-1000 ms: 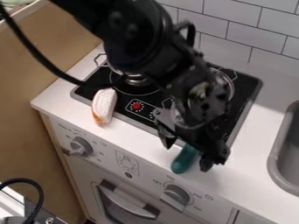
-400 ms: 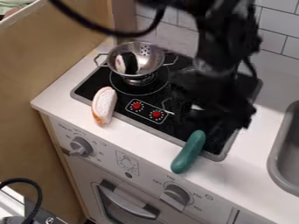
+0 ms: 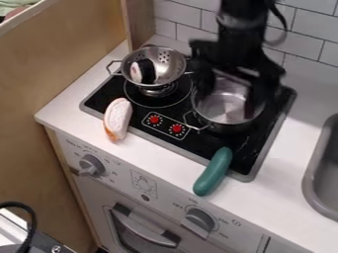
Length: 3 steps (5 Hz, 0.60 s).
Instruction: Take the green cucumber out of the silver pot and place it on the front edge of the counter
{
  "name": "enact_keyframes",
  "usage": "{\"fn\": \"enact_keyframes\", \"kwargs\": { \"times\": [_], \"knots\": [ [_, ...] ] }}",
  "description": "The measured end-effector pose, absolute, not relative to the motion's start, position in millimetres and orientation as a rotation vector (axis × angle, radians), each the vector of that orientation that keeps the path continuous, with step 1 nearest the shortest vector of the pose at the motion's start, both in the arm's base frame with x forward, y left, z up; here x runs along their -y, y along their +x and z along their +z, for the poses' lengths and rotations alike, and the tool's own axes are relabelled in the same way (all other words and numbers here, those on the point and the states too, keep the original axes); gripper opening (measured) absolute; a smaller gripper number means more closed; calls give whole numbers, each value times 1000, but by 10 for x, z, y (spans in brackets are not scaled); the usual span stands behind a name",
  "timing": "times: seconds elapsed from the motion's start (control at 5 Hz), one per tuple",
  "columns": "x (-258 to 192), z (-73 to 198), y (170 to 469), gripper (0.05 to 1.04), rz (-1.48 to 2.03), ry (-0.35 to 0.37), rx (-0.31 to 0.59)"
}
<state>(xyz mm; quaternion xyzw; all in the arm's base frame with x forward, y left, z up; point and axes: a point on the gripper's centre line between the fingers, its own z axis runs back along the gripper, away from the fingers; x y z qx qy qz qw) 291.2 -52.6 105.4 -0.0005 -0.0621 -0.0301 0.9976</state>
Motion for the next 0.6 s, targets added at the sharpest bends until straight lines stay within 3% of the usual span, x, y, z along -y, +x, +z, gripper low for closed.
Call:
{"fn": "enact_keyframes", "kwargs": {
  "times": [0.6],
  "knots": [
    [-62, 1196, 3197, 997, -179, 7, 78]
  ]
}}
